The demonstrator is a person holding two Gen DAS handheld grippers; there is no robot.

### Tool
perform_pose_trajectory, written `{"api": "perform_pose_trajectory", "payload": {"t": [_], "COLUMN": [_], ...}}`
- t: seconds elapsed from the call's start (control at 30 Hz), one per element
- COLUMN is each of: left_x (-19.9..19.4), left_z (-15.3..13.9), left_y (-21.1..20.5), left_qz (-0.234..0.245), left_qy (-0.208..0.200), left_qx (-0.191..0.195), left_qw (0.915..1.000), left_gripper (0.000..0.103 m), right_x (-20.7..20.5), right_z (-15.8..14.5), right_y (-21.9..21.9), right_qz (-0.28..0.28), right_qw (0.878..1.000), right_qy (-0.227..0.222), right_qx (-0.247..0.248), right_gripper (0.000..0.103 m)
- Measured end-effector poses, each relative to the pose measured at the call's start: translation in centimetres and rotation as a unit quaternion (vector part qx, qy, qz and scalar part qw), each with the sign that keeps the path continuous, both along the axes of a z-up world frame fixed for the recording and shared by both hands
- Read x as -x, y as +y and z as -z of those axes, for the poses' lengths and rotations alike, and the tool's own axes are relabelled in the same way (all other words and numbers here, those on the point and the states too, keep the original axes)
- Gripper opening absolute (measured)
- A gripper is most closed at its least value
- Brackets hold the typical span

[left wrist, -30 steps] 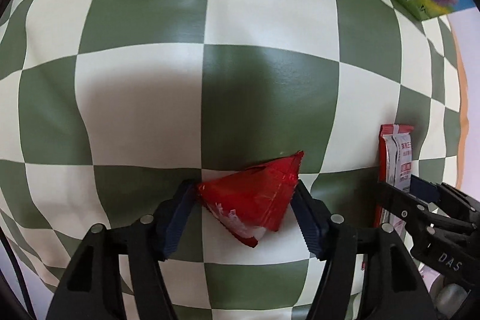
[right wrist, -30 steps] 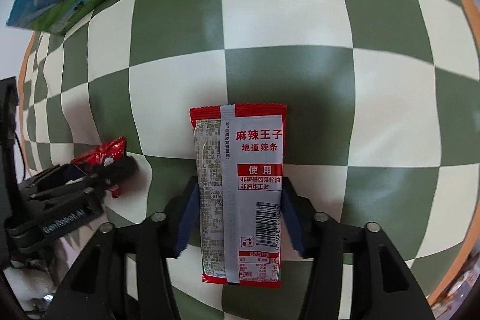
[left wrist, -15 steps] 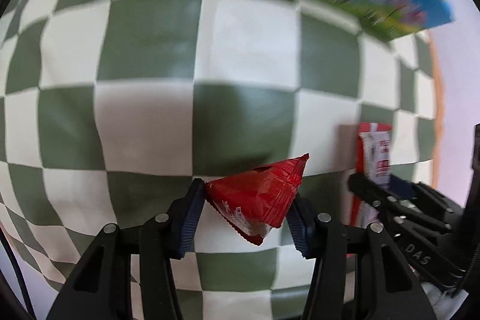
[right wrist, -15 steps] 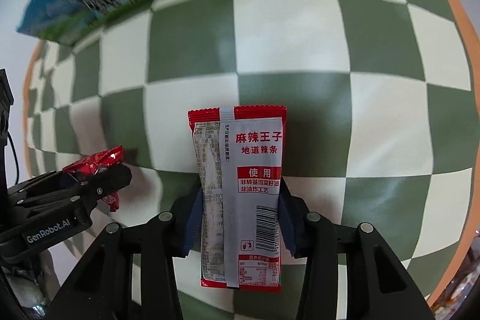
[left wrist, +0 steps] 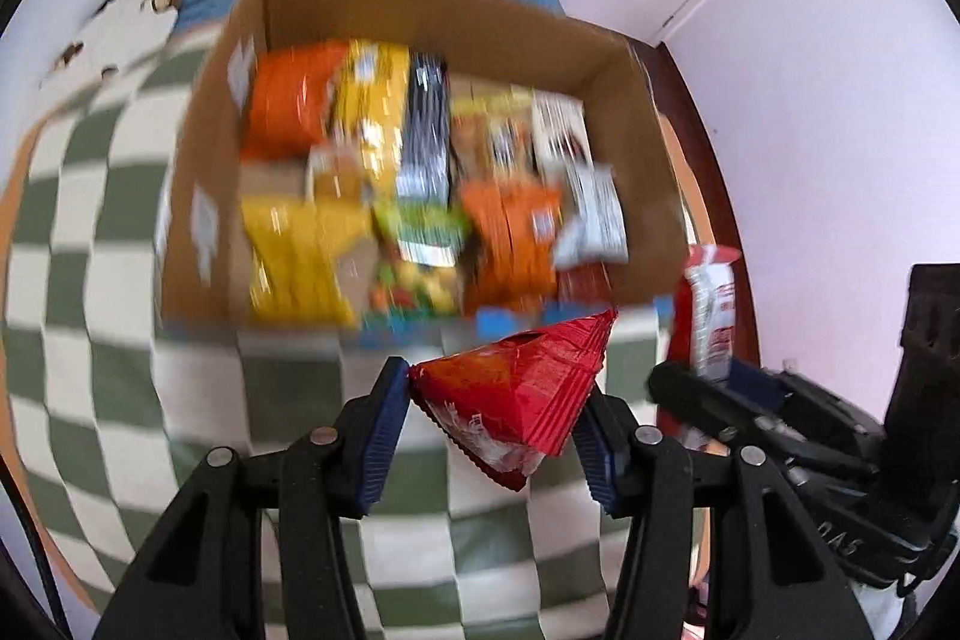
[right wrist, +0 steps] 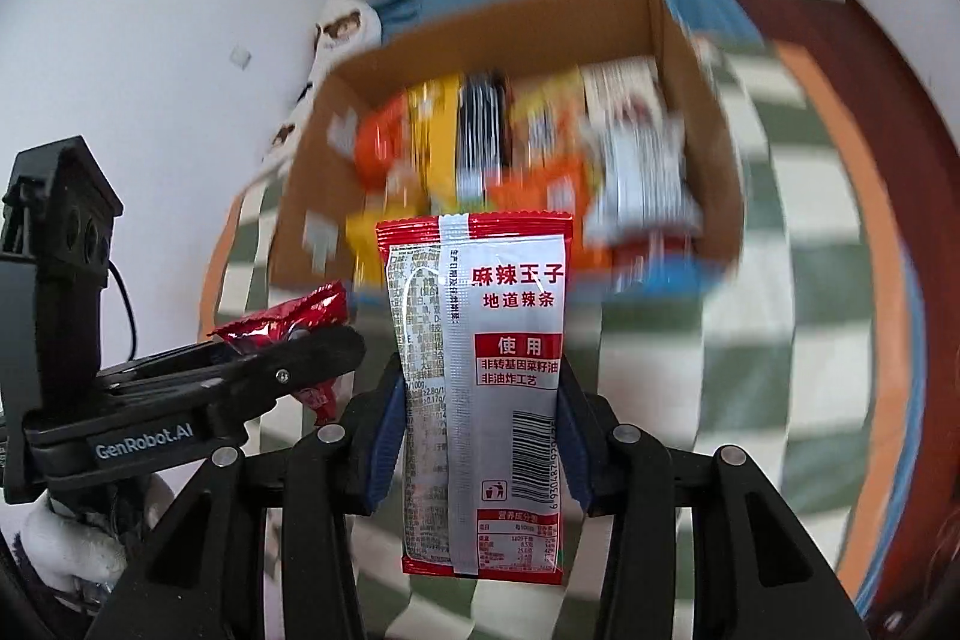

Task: Organize snacks
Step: 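Carry both packets into the box and open both grippers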

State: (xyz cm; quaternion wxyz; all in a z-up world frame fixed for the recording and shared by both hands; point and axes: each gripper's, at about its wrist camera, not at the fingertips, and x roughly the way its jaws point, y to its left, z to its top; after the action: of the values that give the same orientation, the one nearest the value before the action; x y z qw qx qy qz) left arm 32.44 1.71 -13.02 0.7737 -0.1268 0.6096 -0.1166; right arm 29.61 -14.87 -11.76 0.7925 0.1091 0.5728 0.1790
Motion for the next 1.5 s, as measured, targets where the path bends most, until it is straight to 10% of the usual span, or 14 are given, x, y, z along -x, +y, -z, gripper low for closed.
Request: {"api": "perform_pose_trajectory", "payload": {"t": [0.5, 0.6, 0.7, 0.9, 1.5], "left_x": [-13.3, -14.1, -14.2, -13.4, -8.6], "left_z": [5.7, 7.9, 8.2, 7.8, 3.0], "left_y": [7.1, 8.0, 8.2, 7.6, 4.1], "left_qz": [-0.053, -0.065, -0.071, -0.073, -0.052], "left_qy": [0.091, 0.134, 0.124, 0.095, 0.017], "left_qx": [-0.088, -0.088, -0.087, -0.07, -0.134], "left_qw": [0.9905, 0.9848, 0.9859, 0.9903, 0.9895], "left_gripper": [0.051, 0.054, 0.068, 0.102, 0.103], "right_x": [-19.4, -21.1, -21.8, -21.4, -15.3], "right_z": [4.0, 5.9, 7.4, 8.1, 3.9], "right_y": [3.6, 4.3, 4.6, 4.4, 2.2], "right_qz": [0.002, -0.001, 0.0, 0.004, 0.032], "right_qw": [0.994, 0.992, 0.99, 0.988, 0.986], "right_qy": [0.011, 0.026, 0.042, 0.04, -0.007], "right_qx": [0.108, 0.121, 0.135, 0.15, 0.166], "right_gripper": [0.048, 0.065, 0.095, 0.097, 0.101]}}
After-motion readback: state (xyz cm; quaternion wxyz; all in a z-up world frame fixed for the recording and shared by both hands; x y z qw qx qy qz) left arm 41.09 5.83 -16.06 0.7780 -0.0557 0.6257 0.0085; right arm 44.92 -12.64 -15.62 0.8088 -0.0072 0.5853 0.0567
